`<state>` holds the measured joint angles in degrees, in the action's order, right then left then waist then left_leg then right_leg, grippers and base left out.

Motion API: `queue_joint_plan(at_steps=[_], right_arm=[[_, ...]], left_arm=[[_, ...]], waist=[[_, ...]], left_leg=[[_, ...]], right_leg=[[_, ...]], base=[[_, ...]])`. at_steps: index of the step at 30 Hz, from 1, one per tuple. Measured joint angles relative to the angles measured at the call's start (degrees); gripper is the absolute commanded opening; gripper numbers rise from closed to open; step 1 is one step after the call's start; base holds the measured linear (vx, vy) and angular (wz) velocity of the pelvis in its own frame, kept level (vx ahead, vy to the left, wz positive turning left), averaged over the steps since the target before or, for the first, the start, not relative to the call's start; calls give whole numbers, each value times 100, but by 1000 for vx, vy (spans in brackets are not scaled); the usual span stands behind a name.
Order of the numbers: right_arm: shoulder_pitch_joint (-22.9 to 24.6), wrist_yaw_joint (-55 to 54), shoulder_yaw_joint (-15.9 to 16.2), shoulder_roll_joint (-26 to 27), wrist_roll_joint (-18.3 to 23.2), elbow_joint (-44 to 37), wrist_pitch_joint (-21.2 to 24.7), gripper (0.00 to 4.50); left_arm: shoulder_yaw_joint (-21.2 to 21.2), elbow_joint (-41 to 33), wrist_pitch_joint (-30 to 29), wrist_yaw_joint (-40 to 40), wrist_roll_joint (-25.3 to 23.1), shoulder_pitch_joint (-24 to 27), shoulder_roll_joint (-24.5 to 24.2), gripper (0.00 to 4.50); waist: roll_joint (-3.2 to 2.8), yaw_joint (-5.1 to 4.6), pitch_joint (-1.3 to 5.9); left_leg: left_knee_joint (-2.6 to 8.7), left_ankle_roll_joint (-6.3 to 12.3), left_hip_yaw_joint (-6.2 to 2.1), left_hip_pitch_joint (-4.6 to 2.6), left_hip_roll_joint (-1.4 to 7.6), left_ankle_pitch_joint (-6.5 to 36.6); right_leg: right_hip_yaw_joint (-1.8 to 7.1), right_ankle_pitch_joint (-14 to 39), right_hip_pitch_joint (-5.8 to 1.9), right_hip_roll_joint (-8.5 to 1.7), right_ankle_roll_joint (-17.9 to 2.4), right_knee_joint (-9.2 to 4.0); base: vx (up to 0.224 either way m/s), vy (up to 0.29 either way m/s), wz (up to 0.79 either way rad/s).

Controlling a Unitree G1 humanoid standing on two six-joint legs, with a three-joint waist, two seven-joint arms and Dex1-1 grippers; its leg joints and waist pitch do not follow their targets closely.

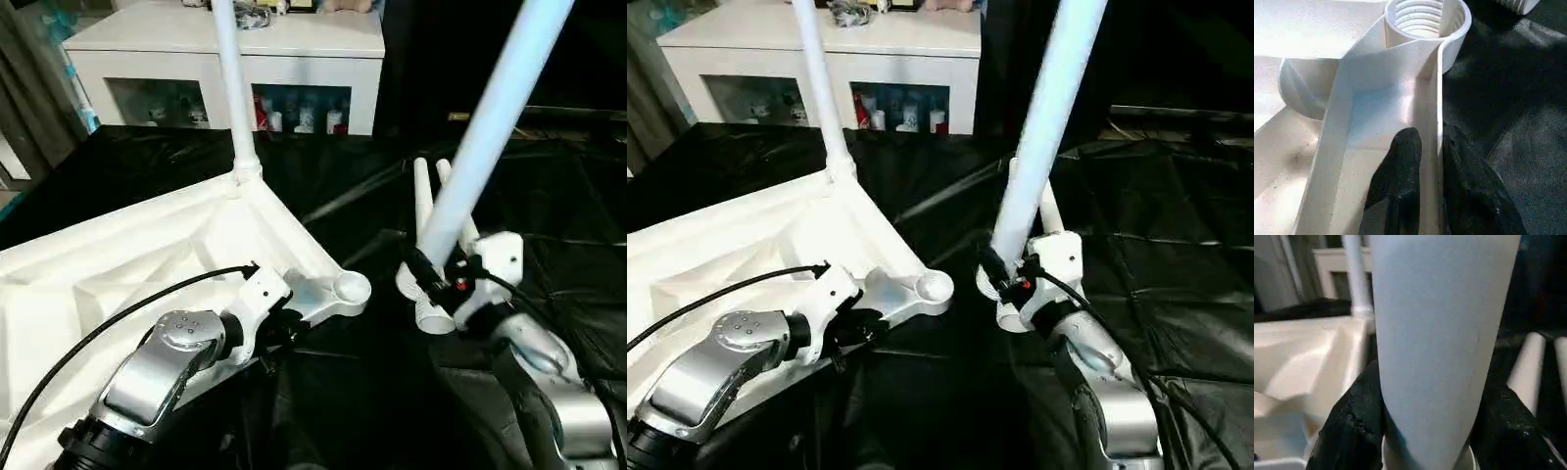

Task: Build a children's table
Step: Insert table leg to table base

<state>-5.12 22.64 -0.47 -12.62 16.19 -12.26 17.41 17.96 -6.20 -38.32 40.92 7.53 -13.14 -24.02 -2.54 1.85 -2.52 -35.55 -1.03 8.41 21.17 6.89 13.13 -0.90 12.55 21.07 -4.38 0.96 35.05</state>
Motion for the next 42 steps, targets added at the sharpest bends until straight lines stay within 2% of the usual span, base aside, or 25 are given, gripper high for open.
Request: queue_joint_plan(at_steps=[3,6,7,9,11,15,20,22,26,29,37,42], right_arm=[[-66,98,54,0,44,-3,4,190],[-464,467,73,-130,547,57,617,190],[-785,920,159,-382,789,157,972,189],[-1177,1513,340,-781,890,279,1260,189],[-1471,2015,569,-977,765,547,1224,189],[-1646,2388,790,-946,594,1240,1128,189],[-1966,2745,990,-1049,642,1528,1237,189],[-1983,2849,1003,-1024,660,1555,1237,189],[-1991,2899,1003,-822,660,1870,1220,189],[-1992,2918,1008,-755,648,2053,1161,189],[-1994,2790,951,-509,504,2612,571,189],[-2047,2775,884,-363,446,2872,363,189]], left_arm=[[38,-17,-9,7,2,-7,3,31],[167,19,61,157,-63,-98,-152,9],[228,44,139,244,-102,-139,-249,2],[296,108,231,416,-124,-218,-354,0],[328,245,452,648,-146,-278,-465,0],[376,413,808,1008,-164,-357,-597,0],[426,680,1097,1326,-157,-562,-706,0],[428,760,1197,1372,-167,-590,-714,0],[427,885,1266,1433,-165,-660,-704,0],[421,946,1359,1456,-165,-667,-701,0],[396,1029,1477,1563,-168,-668,-723,0],[384,1070,1514,1579,-173,-671,-726,0]], waist=[[-2,11,-1],[-25,-4,-18],[-22,-10,-20],[-20,13,-21],[-17,50,-21],[-8,133,-27],[54,172,-42],[87,191,-33],[115,186,-34],[116,188,-35],[115,193,-33],[111,185,-32]], left_leg=[[3,0,0,-1,2,0],[2,1,2,-2,2,-1],[1,1,3,-7,2,-1],[2,1,1,-9,8,-1],[3,-9,7,-5,23,-7],[2,3,72,4,67,-26],[2,63,134,29,83,-63],[2,65,146,30,93,-65],[2,38,158,34,96,-63],[2,32,159,34,97,-68],[2,25,163,41,104,-72],[2,22,163,41,105,-73]], right_leg=[[-2,0,0,0,0,-1],[0,-2,-1,0,-3,0],[0,-2,-1,0,-3,8],[-8,-2,-2,0,-3,8],[-20,-1,-3,2,-4,9],[-32,2,4,-1,-10,5],[-25,2,39,-16,-11,18],[-25,2,42,-16,-11,19],[-21,-5,48,-18,-22,21],[-21,-8,52,-18,-26,28],[-23,-8,66,-17,-26,42],[-23,-8,69,-17,-26,50]], base=[[0,0,0],[0,0,0],[0,0,0],[0,0,0],[0,0,0],[0,0,0],[0,0,0],[0,0,0],[0,0,0],[0,0,0],[0,0,0],[0,0,0]])
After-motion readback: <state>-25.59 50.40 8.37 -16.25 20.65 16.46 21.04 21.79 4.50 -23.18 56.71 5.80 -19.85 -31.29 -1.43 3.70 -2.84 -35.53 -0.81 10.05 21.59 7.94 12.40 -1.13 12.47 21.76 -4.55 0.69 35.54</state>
